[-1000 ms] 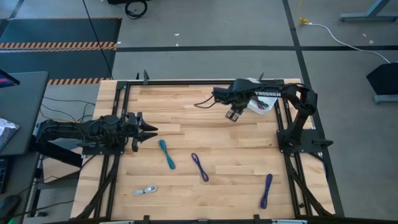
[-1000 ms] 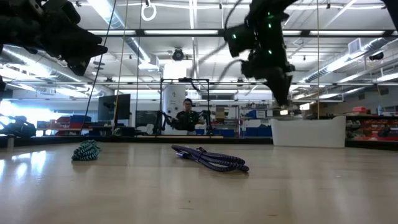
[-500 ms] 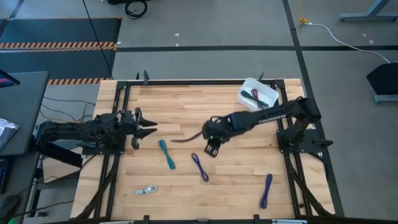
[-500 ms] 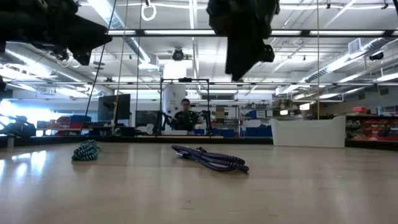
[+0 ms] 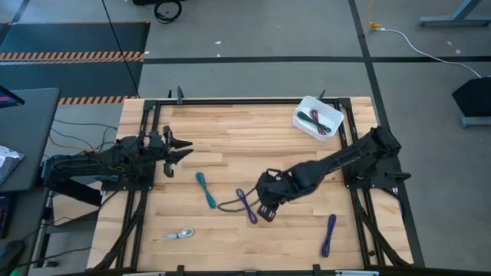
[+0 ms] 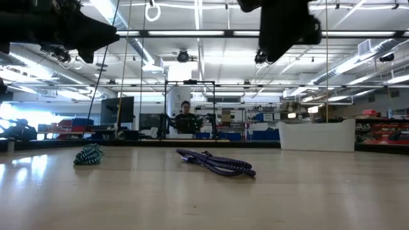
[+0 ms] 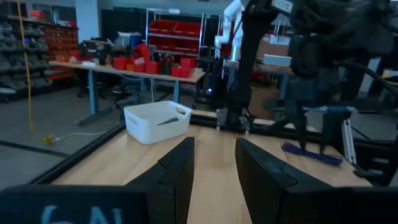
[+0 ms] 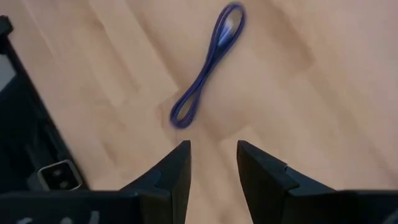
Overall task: Pick and place USB-C Cables
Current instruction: Put the blue charger cable into the white bin
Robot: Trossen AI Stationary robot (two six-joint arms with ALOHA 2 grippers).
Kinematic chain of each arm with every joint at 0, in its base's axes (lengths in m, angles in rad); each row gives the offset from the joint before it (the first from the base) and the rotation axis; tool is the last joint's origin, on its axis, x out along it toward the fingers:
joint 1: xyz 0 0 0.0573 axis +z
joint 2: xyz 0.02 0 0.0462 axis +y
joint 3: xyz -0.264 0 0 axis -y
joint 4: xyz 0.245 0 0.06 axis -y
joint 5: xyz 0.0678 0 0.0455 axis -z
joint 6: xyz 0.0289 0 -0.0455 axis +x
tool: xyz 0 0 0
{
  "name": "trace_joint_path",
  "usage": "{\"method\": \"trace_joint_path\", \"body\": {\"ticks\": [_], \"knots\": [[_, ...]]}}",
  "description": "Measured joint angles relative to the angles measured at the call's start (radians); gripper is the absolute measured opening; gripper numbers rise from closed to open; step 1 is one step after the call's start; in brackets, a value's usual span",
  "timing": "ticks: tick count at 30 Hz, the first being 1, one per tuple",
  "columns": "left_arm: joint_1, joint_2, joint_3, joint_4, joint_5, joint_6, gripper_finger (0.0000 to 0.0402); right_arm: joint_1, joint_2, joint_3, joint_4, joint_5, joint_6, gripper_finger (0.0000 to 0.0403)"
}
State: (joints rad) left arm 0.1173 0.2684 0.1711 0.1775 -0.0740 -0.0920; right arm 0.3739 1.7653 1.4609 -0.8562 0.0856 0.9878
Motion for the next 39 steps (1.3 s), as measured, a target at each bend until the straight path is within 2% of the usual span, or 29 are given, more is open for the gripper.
{"method": "trace_joint_path", "body": {"ticks": [5, 11, 19, 26, 32, 39], "knots": [[0.000, 0.000, 0.000, 0.050, 0.051, 0.011, 0.0126, 0.072, 0.000, -0.008, 0.009, -0.023, 0.147, 0.0135], [0.000, 0.000, 0.000, 0.149, 0.101, 0.019, 0.0126, 0.152, 0.000, -0.080, 0.010, -0.041, 0.442, 0.0135], [0.000, 0.001, 0.000, 0.247, 0.119, 0.035, 0.0126, 0.298, 0.002, -0.203, 0.023, -0.150, 0.877, 0.0135], [0.000, 0.001, 0.000, 0.301, 0.170, 0.037, 0.0126, 0.400, 0.002, -0.237, -0.020, -0.251, 1.174, 0.0135], [-0.003, 0.001, 0.000, 0.304, 0.184, 0.023, 0.0126, 0.480, 0.002, -0.257, -0.064, -0.291, 1.270, 0.0139], [-0.027, 0.001, 0.000, 0.297, 0.211, -0.025, 0.0126, 0.505, 0.002, -0.313, -0.087, -0.296, 1.272, 0.0170]]}}
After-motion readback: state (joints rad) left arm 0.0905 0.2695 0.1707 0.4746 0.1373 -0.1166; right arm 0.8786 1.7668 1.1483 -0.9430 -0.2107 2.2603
